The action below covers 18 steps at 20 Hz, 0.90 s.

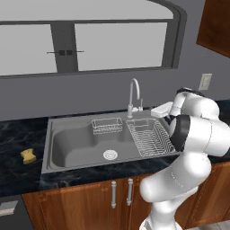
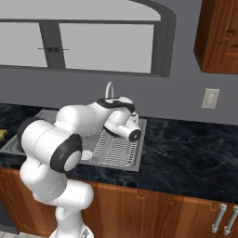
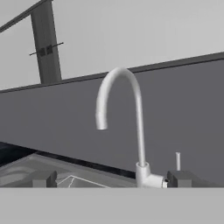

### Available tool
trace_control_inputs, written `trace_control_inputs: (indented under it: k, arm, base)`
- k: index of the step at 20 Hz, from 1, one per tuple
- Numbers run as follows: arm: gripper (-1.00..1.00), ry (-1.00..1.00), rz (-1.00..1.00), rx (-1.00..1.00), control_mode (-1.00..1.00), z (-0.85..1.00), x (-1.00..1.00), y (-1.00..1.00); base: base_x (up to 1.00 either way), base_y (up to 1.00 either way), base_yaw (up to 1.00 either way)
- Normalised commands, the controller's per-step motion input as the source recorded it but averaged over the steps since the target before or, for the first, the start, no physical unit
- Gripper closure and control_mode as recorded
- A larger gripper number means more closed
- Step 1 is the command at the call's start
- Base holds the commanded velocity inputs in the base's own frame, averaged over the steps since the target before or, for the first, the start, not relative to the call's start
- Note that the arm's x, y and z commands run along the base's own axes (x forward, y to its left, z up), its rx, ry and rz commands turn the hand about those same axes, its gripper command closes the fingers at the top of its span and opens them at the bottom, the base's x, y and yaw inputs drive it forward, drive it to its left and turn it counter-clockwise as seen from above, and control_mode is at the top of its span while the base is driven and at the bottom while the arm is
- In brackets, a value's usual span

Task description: Soak the sponge with water for a few seconds and then drop it inside the sink.

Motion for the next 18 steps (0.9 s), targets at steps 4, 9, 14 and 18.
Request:
trace_control_inputs:
  k: [4,9,14,18]
  arm:
    - [-1.0,0.0,0.0,0.0,-1.0,-0.03,0.21,0.0]
    - [-1.0,0.0,0.0,0.0,-1.0,-0.08,0.28,0.0]
    - [-1.0,0.0,0.0,0.0,-1.0,-0.1,0.33,0.02]
    - [-1.0,0.0,0.02,0.0,-1.0,-0.12,0.29,0.02]
  base:
    - [0.0,0.0,0.0]
    - [0.0,0.0,0.0]
    - [0.0,0.0,0.0]
    - [0.0,0.0,0.0]
